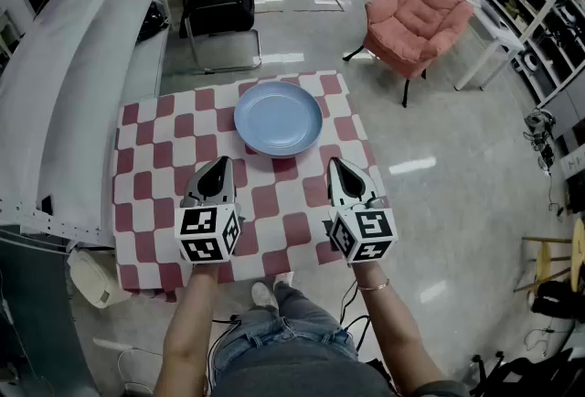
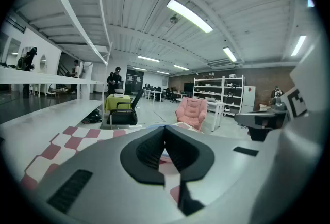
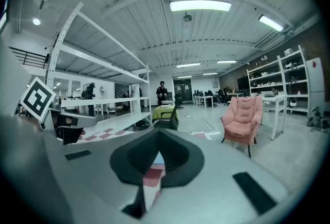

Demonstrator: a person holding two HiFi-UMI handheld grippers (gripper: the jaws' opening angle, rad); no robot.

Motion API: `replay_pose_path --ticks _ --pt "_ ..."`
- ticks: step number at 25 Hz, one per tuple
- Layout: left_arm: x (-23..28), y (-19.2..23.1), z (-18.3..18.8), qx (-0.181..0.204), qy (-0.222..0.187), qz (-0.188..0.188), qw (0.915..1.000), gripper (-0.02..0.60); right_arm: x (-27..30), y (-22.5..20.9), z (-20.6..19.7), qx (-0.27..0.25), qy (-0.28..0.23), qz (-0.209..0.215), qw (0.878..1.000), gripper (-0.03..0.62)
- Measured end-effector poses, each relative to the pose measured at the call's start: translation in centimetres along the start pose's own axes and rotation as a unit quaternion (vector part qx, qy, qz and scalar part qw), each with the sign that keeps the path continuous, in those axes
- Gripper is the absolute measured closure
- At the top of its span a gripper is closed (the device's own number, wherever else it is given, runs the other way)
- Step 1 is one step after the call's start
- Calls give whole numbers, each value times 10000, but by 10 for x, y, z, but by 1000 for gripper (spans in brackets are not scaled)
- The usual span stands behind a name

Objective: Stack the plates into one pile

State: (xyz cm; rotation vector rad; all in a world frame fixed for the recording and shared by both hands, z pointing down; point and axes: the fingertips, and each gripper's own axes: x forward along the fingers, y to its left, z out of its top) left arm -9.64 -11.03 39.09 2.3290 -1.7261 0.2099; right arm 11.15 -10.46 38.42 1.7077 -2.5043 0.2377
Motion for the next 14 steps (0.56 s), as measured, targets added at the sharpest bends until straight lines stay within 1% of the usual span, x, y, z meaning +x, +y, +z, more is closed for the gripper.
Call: replay_pose_path --ticks 14 --pt "-56 -10 15 103 -289 -182 9994 566 -42 37 29 -96 -452 24 9989 586"
